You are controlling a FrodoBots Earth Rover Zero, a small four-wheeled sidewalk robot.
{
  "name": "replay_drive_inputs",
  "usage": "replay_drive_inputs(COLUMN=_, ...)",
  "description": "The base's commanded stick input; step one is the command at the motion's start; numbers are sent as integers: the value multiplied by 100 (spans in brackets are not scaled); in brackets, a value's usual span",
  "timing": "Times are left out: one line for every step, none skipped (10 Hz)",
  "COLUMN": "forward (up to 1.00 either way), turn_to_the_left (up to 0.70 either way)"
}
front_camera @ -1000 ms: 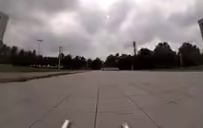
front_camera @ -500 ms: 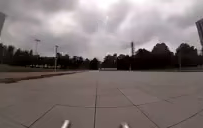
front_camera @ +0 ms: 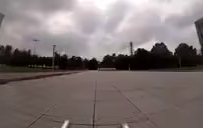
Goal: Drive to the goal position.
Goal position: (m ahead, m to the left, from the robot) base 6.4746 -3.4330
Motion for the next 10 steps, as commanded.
replay_drive_inputs(forward=100, turn_to_the_left=0)
replay_drive_inputs(forward=100, turn_to_the_left=-13)
replay_drive_inputs(forward=100, turn_to_the_left=0)
replay_drive_inputs(forward=100, turn_to_the_left=-1)
replay_drive_inputs(forward=100, turn_to_the_left=-13)
replay_drive_inputs(forward=100, turn_to_the_left=-3)
replay_drive_inputs(forward=100, turn_to_the_left=0)
replay_drive_inputs(forward=100, turn_to_the_left=-11)
replay_drive_inputs(forward=100, turn_to_the_left=-5)
replay_drive_inputs(forward=100, turn_to_the_left=0)
